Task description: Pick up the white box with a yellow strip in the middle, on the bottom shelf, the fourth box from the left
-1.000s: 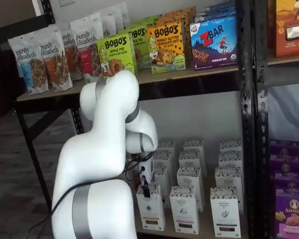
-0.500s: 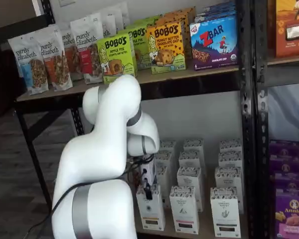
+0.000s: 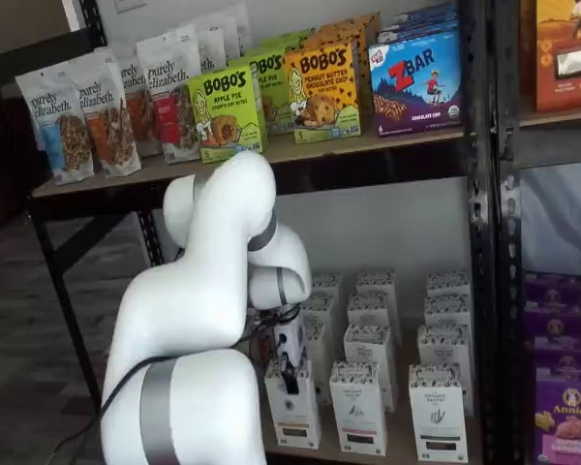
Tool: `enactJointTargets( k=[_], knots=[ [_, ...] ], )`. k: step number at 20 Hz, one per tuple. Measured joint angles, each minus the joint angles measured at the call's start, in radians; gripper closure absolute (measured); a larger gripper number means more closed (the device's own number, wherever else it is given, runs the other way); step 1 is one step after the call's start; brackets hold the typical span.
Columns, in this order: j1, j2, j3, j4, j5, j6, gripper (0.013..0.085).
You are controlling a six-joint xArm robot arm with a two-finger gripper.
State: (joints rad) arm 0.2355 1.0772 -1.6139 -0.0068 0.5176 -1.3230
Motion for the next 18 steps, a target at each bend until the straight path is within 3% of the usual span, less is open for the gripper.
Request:
enactJointTargets(
  k=[14, 18],
  knots=[
    [0.007, 0.047, -0.031, 0.003, -0.049, 0.003, 0.0130],
    [0.007, 0.055, -0.041, 0.011, -0.040, -0.002, 0.0250]
  ],
)
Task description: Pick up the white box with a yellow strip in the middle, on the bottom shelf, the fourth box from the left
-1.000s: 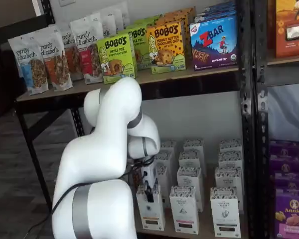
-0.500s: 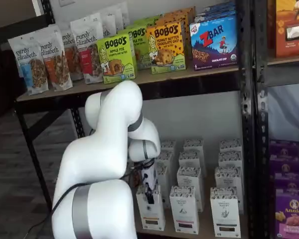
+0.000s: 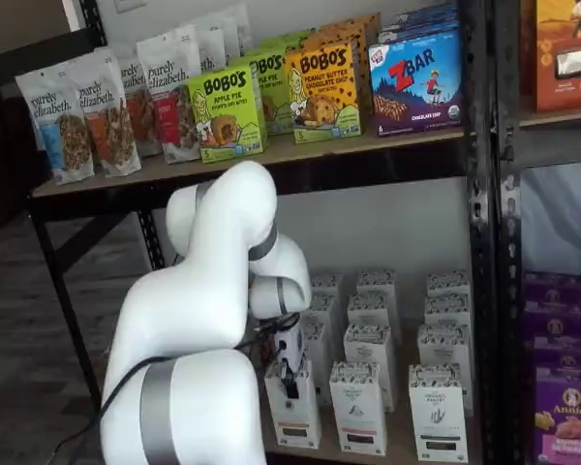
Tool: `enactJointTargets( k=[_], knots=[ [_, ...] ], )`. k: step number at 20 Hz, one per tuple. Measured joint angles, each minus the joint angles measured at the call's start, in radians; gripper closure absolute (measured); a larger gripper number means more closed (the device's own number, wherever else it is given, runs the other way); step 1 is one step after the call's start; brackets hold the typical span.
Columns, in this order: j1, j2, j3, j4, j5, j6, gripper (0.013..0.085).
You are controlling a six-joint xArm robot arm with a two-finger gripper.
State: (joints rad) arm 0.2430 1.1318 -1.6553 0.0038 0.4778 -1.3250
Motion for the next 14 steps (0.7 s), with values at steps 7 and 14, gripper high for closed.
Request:
enactJointTargets(
  k=[7, 14],
  knots=[
    [-0.001, 0.003, -0.021, -0.005, 0.053, 0.004, 0.0290],
    [-0.003, -0.010, -0.006, 0.001, 0.046, -0.003, 0.0370]
  ],
)
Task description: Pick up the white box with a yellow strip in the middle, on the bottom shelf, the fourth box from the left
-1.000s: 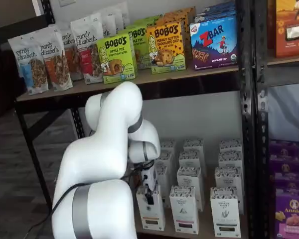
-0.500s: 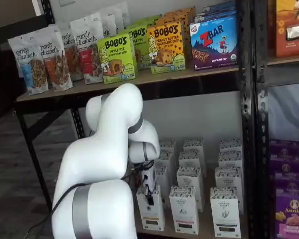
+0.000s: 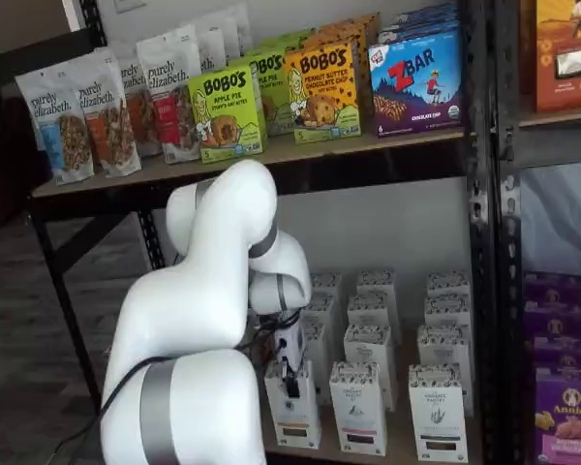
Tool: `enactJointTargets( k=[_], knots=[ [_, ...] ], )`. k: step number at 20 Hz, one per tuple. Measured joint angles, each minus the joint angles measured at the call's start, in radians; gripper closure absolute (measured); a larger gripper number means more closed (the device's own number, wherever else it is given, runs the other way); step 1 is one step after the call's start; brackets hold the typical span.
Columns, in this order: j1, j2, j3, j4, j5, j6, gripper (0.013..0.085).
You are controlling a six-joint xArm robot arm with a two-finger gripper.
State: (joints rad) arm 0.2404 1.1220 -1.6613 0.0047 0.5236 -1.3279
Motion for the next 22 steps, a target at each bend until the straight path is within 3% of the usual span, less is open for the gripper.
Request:
enactJointTargets(
  k=[1, 5, 12, 22],
  knots=[
    [0.000, -0.001, 0.001, 0.000, 0.000, 0.000, 0.0370],
    [-0.001, -0.007, 0.008, 0.000, 0.002, -0.001, 0.0490],
    [-0.007, -0.030, 0.039, -0.030, 0.006, 0.018, 0.0490],
    [0.005, -0.128, 0.199, -0.047, -0.058, 0.046, 0.0490]
  ],
)
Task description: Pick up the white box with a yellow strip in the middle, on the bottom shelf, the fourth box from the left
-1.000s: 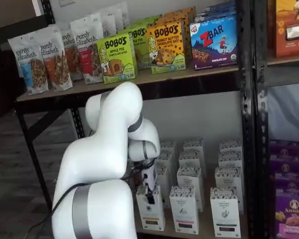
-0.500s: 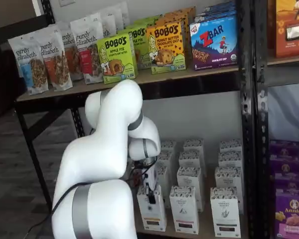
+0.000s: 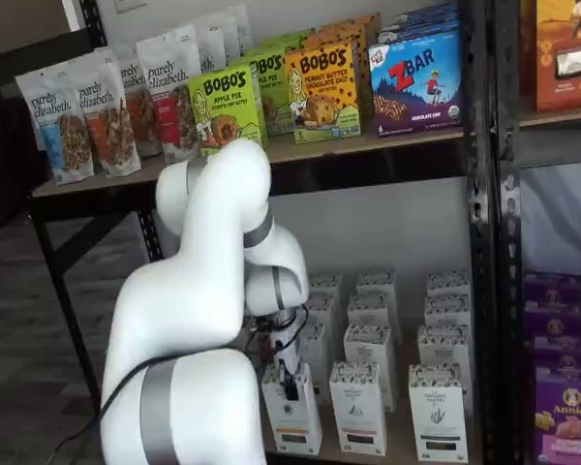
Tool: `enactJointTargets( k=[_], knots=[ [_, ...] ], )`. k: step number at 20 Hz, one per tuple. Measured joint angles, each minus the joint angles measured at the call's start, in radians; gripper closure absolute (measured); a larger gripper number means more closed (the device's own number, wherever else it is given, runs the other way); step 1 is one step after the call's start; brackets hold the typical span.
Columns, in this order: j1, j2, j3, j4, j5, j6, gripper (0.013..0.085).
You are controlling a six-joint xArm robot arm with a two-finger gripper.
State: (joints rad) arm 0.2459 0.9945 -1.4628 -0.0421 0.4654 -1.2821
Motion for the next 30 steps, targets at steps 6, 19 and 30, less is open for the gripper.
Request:
enactJointTargets(
  k=[6, 19, 30],
  knots=[
    [0.011, -0.086, 0.122, -0.019, -0.026, 0.030, 0.0490],
    [0.044, -0.312, 0.383, -0.157, -0.052, 0.189, 0.0490],
    [0.089, -0.515, 0.564, -0.176, 0.001, 0.250, 0.0490]
  ],
)
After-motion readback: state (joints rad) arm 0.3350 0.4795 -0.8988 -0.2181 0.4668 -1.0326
